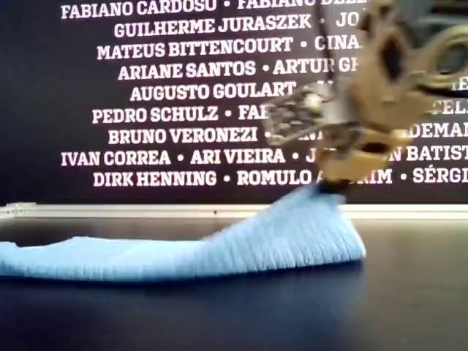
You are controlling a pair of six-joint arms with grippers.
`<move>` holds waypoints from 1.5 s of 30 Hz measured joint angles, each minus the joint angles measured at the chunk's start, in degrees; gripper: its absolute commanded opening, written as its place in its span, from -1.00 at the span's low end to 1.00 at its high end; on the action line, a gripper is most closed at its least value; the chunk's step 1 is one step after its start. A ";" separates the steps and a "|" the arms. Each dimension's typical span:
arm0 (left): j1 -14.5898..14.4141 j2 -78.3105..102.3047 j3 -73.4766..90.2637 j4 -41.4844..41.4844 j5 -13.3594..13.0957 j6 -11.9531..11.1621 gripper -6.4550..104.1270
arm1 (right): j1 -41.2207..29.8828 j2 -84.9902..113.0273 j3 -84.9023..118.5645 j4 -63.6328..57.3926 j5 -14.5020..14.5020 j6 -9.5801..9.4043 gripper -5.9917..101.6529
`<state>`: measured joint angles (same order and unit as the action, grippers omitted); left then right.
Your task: Fold a cloth
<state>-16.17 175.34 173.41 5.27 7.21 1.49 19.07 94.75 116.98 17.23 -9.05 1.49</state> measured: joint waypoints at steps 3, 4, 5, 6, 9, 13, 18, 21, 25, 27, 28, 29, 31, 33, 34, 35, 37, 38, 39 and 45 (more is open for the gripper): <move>0.00 0.26 0.00 0.00 0.00 0.00 0.15 | 4.92 -6.86 -6.77 -0.26 0.00 0.00 -0.86; 0.53 0.26 0.00 0.00 0.26 0.00 0.15 | 6.68 -9.05 -9.05 -0.35 0.00 0.00 -0.86; 1.41 0.26 0.00 0.00 0.26 0.00 0.15 | 8.61 -11.25 -11.43 -0.35 0.09 0.00 -0.86; 2.55 0.26 0.00 0.00 0.00 0.00 0.15 | 10.46 -13.36 -13.80 -0.35 0.09 0.00 -0.86; 6.86 0.26 0.00 0.00 -0.18 0.00 0.15 | 15.21 -18.90 -21.53 -0.35 0.09 0.00 -0.86; 12.04 0.26 0.00 0.00 -0.53 0.00 0.15 | 17.58 -25.14 -31.99 -0.35 0.00 0.00 -0.86; 14.06 0.26 0.00 0.00 -0.53 0.00 0.15 | 21.97 -33.40 -44.65 -0.35 0.09 0.00 -0.86; 14.06 0.26 0.00 0.00 -0.53 0.00 0.15 | 24.79 -37.44 -50.71 -0.35 0.09 1.14 -0.86; 14.06 0.26 0.00 0.00 -0.53 0.00 0.15 | 27.60 -41.40 -57.30 -0.35 0.09 4.83 -0.86; 14.06 0.26 0.00 0.00 -0.53 0.00 0.15 | 27.95 -43.24 -59.94 -0.35 -0.35 6.24 -0.86; 14.06 0.26 0.00 0.00 -0.53 0.00 0.15 | 27.95 -44.30 -61.35 -0.35 0.44 6.59 -0.86; 14.06 0.26 0.00 0.00 -0.53 0.00 0.15 | 27.69 -45.09 -62.58 -0.35 0.35 6.77 -0.86; 14.06 0.26 0.00 0.00 -0.53 0.00 0.15 | 27.33 -47.02 -65.48 -0.35 0.35 6.94 -0.86; 14.06 0.26 0.00 0.00 -0.53 0.00 0.15 | 27.51 -49.04 -68.47 -0.35 0.35 7.03 -0.86; 14.06 0.26 0.00 0.00 -0.53 0.00 0.15 | 27.77 -50.19 -69.79 -0.35 0.35 7.03 -0.86; 14.06 0.26 0.00 0.00 -0.53 0.00 0.15 | 28.21 -51.06 -70.93 -0.35 0.35 7.03 -0.86; 14.06 0.26 0.00 0.00 -0.53 0.00 0.15 | 29.44 -52.73 -72.95 -0.35 0.35 7.03 -0.86; 14.06 0.26 0.00 0.00 -0.53 0.00 0.15 | 30.23 -53.44 -73.74 -0.35 0.35 7.03 -0.86; 14.06 0.26 0.00 0.00 -0.53 0.00 0.15 | 31.11 -54.23 -74.62 -0.35 0.35 7.03 -0.86; 14.06 0.26 0.00 0.00 -0.53 0.00 0.15 | 35.42 -60.21 -79.54 -0.35 0.26 7.03 -0.84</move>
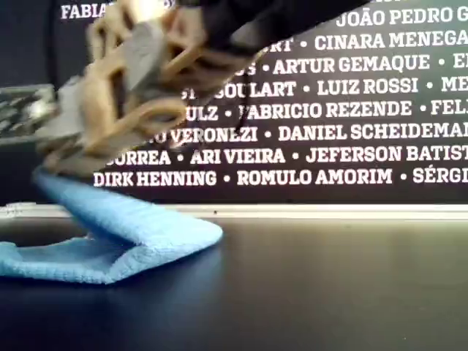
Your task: Fold a cloth
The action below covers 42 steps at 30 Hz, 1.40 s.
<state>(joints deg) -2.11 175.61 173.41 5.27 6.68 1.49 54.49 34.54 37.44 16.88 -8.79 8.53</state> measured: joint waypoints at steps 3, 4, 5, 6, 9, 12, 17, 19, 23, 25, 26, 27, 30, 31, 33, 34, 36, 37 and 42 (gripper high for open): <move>0.00 0.00 0.00 0.00 0.00 0.00 0.15 | -0.35 -4.04 -3.78 0.00 0.09 0.00 -0.79; 0.00 0.00 0.00 0.00 0.00 0.00 0.15 | -0.53 -5.27 -5.19 0.00 0.09 0.00 -0.73; 0.00 0.00 0.00 0.00 0.00 0.00 0.15 | -0.53 -6.86 -6.77 0.00 0.09 0.00 -0.65; 0.00 0.00 0.00 0.00 0.00 0.00 0.15 | -0.44 -8.09 -8.00 0.00 0.09 0.00 -0.56; 0.00 0.00 0.00 0.00 0.00 0.00 0.15 | 0.00 -10.81 -10.81 0.00 0.09 0.00 -0.30; 0.00 0.00 0.00 0.00 0.00 0.00 0.15 | 0.00 -11.07 -11.60 0.00 0.09 0.00 -0.17; 0.00 0.00 0.00 0.00 0.00 0.00 0.15 | 0.00 -11.07 -11.60 0.00 0.09 0.00 -0.20; 0.00 0.00 0.00 0.00 0.00 0.00 0.15 | 0.00 -11.07 -11.60 0.00 0.00 0.00 -0.20; 0.00 0.00 0.00 0.00 0.00 0.00 0.15 | 0.00 -10.99 -11.69 0.62 -0.09 0.00 -0.20; 0.00 0.00 0.00 0.00 0.00 0.00 0.15 | 0.00 -10.99 -11.69 2.29 -0.09 0.00 -0.21; 0.00 0.00 0.00 0.00 0.00 0.00 0.15 | 0.00 -10.90 -11.69 3.52 -0.09 0.00 -0.22; 0.00 0.00 0.00 0.00 0.00 0.00 0.15 | 0.00 -10.72 -11.69 5.01 0.00 -0.26 -0.26; 0.00 0.00 0.00 0.00 0.00 0.00 0.15 | -1.23 -8.88 -11.60 10.81 0.09 -0.44 -0.50; 0.00 0.00 0.00 0.00 0.00 0.00 0.15 | -1.85 -7.73 -11.51 12.66 0.09 -0.44 -0.60; 0.00 0.00 0.00 0.00 0.00 0.00 0.15 | -3.52 -4.39 -11.51 16.26 0.09 -0.44 -0.81; 0.00 0.00 0.00 0.00 0.00 0.00 0.15 | -4.48 -2.37 -11.60 17.49 0.09 -0.44 -0.89; 0.00 0.00 0.00 0.00 0.00 0.00 0.15 | -6.94 2.20 -11.60 21.27 -0.09 -0.44 -0.96; 0.00 0.00 0.00 0.00 0.00 0.00 0.15 | -8.53 4.31 -11.69 23.20 -0.09 -0.44 -0.93; 0.00 0.00 0.00 0.00 0.26 0.00 0.15 | -16.52 13.97 -11.69 37.97 -0.09 0.00 -0.89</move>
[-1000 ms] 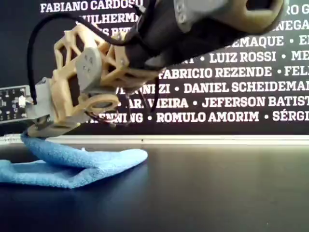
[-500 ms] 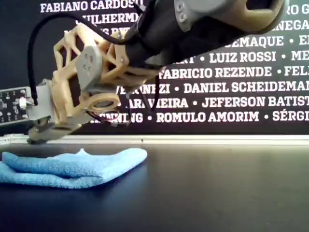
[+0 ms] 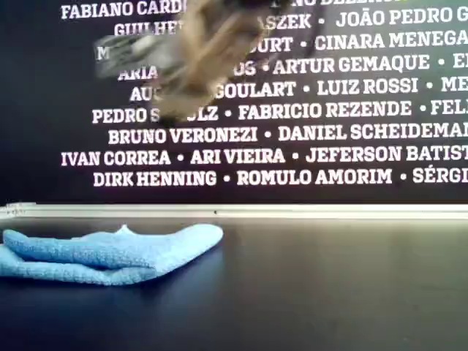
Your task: Fold a cloth
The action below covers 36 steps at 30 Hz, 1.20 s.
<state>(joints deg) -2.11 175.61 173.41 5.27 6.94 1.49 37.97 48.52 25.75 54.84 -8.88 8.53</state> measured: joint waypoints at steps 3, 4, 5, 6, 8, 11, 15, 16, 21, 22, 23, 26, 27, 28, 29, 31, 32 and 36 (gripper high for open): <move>0.00 0.00 0.00 0.00 0.35 -0.09 0.15 | -3.52 5.54 0.00 11.34 0.26 -0.09 -0.89; 0.00 0.00 0.00 0.00 0.35 -0.09 0.15 | -4.48 7.65 0.18 14.15 0.26 -0.70 -0.89; 0.00 0.00 0.00 0.00 0.35 -0.09 0.15 | -5.10 10.02 0.97 14.85 0.35 -0.18 -0.89; 0.00 0.00 0.00 0.00 0.35 -0.09 0.15 | -6.15 13.27 2.55 15.73 0.35 -0.62 -0.89; 0.00 0.00 0.00 0.00 0.35 -0.09 0.15 | -8.35 21.27 7.38 16.35 1.58 -0.26 -0.89; 0.00 0.00 0.00 0.00 0.26 -0.35 0.15 | -12.39 37.35 19.86 16.52 6.15 0.00 -0.89; 0.00 0.00 0.00 0.00 0.26 -0.35 0.15 | -19.07 58.62 43.07 16.00 13.54 -0.26 -0.88; 0.00 0.00 0.00 0.00 0.26 -0.35 0.15 | -21.62 62.67 48.87 14.59 15.21 -0.44 -0.87; 0.00 0.00 0.00 0.09 0.26 -0.35 0.10 | -36.30 78.49 79.45 -2.99 17.49 -0.62 -0.89; 0.00 0.00 0.00 0.09 0.26 -0.35 0.06 | -38.41 81.21 85.08 -7.56 17.31 -0.88 -0.89; 0.00 0.00 0.00 0.09 0.26 -0.35 0.01 | -40.43 84.02 90.18 -12.13 16.70 -1.23 -0.88; 0.00 0.00 0.00 0.09 0.26 -0.35 -0.17 | -43.95 91.23 104.33 -24.08 16.17 -2.11 -0.89; 0.00 0.00 0.00 0.09 0.26 -0.18 -0.24 | -43.77 93.08 108.81 -27.33 15.64 -2.29 -0.88; 0.00 0.00 0.00 0.09 0.26 -0.18 -0.30 | -43.59 94.57 112.85 -29.88 14.59 -2.29 -0.88; 0.00 0.00 0.00 0.09 0.26 -0.18 -0.37 | -43.59 95.80 116.81 -31.90 14.50 -2.20 -0.87; 0.00 0.00 0.00 0.09 0.26 -0.35 -0.51 | -44.21 97.38 123.22 -34.63 14.94 -1.93 -0.87; 0.00 0.00 0.00 0.09 0.26 -0.35 -0.57 | -44.30 97.91 125.86 -35.51 14.77 -1.93 -0.87; 0.00 0.00 0.00 0.09 0.26 -0.26 -0.81 | -43.33 98.17 132.63 -37.97 13.97 -2.20 -0.88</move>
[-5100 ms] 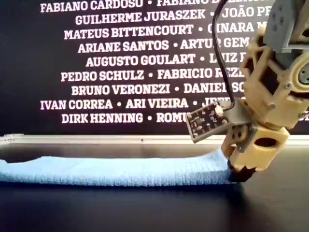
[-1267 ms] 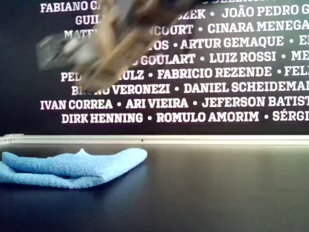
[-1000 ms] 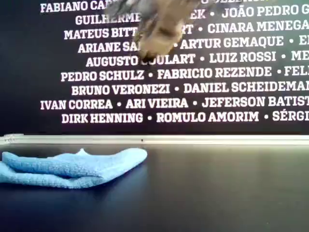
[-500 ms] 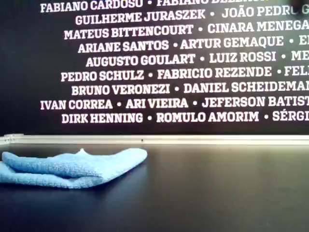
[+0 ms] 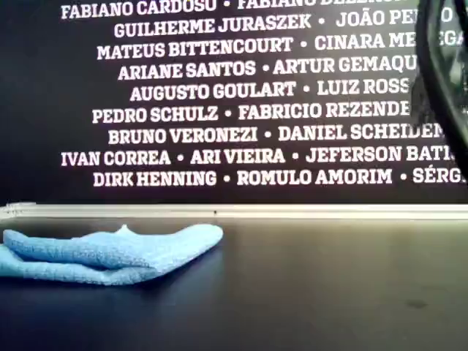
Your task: Fold a cloth
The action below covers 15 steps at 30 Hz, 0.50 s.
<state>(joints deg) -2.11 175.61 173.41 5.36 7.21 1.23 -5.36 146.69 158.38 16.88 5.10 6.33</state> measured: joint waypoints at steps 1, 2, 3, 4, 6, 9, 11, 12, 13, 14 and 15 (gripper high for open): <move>0.00 0.00 0.00 0.00 0.00 0.09 -0.86 | 0.00 0.00 0.88 -0.09 0.53 0.00 -0.88; 0.00 0.00 0.00 0.00 0.00 0.09 -0.90 | -0.18 0.00 1.85 -0.09 0.70 0.00 -0.88; 0.00 0.00 0.00 0.00 0.00 0.09 -0.92 | -0.18 0.00 2.81 -0.18 0.62 0.09 -0.88; 0.00 0.00 0.00 0.00 0.00 0.09 -0.93 | -0.18 0.00 3.78 -0.35 0.53 0.18 -0.88; 0.00 0.00 0.00 1.14 0.00 0.09 -0.92 | -0.09 0.00 5.54 -0.44 0.53 0.18 -0.88; 0.00 0.00 0.00 5.71 0.00 0.09 -0.92 | -0.09 0.00 8.61 -0.53 0.53 -0.09 -0.89; 0.00 0.00 0.00 10.20 0.00 0.09 -0.92 | -0.09 0.00 10.81 -0.53 0.53 -0.18 -0.89; 0.00 0.00 0.00 12.57 0.00 0.09 -0.92 | -0.09 0.00 10.99 -0.53 0.53 -0.18 -0.89; 0.00 0.00 0.00 14.68 0.00 0.09 -0.92 | -0.09 0.35 10.99 -0.53 0.53 -0.18 -0.89; 0.00 0.00 0.00 16.70 -0.09 0.09 -0.92 | -0.09 0.62 10.99 -0.62 0.53 -0.18 -0.89; 0.00 0.00 0.00 18.28 -0.09 0.09 -0.92 | -0.09 0.70 10.99 -0.62 0.53 -0.18 -0.89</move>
<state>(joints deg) -2.11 175.61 173.41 23.64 7.12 1.32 -5.45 147.39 169.37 16.26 5.62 6.15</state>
